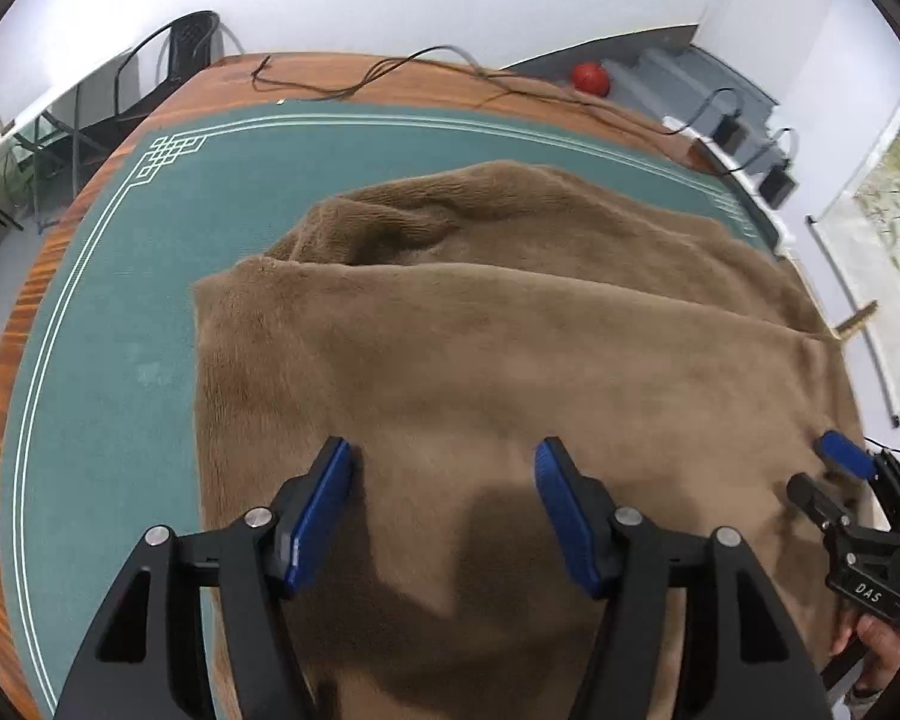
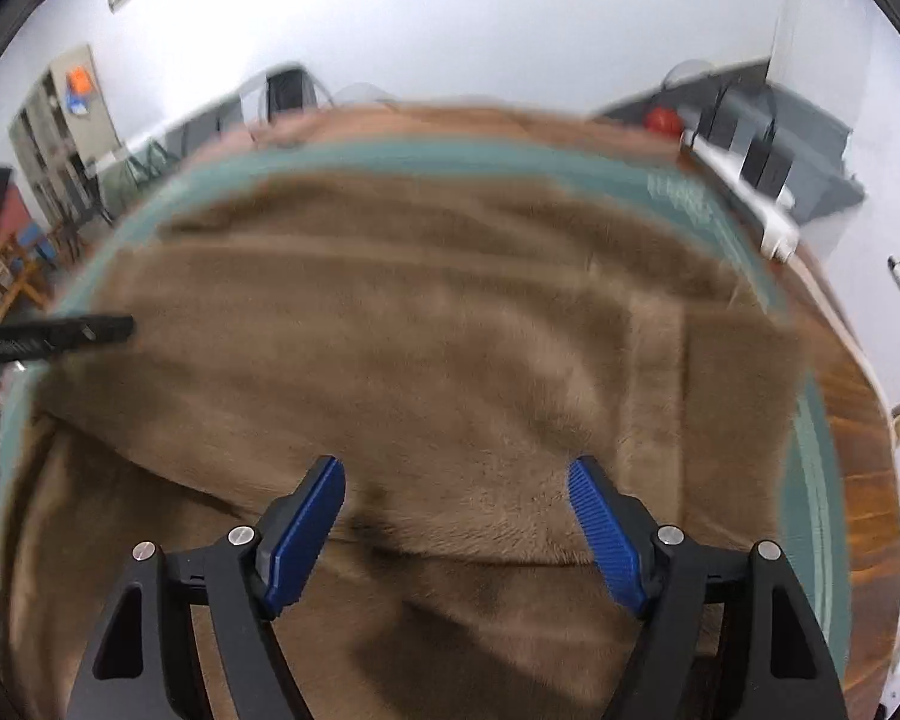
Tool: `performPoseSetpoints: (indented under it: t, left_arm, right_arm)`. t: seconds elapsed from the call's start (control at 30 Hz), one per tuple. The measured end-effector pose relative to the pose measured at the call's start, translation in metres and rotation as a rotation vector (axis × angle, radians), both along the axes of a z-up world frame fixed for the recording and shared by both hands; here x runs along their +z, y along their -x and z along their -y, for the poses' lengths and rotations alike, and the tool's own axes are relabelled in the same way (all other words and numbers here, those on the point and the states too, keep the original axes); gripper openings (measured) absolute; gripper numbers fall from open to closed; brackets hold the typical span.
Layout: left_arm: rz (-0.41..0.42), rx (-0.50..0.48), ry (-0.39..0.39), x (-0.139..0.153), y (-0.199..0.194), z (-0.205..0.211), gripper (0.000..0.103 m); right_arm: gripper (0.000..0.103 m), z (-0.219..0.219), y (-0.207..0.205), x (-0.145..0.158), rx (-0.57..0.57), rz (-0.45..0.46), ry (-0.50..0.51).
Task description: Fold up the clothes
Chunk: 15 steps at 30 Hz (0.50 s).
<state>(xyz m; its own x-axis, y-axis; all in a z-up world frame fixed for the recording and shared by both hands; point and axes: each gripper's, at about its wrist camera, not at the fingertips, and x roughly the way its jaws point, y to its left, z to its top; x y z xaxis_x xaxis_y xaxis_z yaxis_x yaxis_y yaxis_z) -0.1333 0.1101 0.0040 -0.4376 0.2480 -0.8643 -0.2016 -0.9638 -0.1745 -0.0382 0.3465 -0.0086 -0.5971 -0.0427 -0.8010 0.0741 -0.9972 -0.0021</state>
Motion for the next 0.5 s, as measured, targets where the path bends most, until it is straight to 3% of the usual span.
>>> performPoseSetpoints:
  t: [0.07, 0.2, 0.4, 0.5]
  left_arm:
    - [-0.001, -0.015, 0.024, -0.006, -0.011, -0.005, 0.078]
    - [-0.004, -0.045, 0.074, -0.018, -0.033, -0.015, 0.079]
    - [0.009, -0.037, 0.049, -0.031, -0.034, -0.006, 0.081]
    - [0.024, -0.033, 0.062, -0.027, -0.035, -0.007, 0.081]
  right_arm:
    - [0.079, 0.006, -0.011, 0.005, 0.008, -0.009, -0.028]
    - [0.079, 0.007, -0.011, -0.024, -0.006, 0.078, -0.033]
    - [0.086, 0.014, -0.02, -0.038, 0.006, 0.051, -0.095]
    - [0.086, 0.012, -0.02, -0.036, -0.002, 0.072, -0.077]
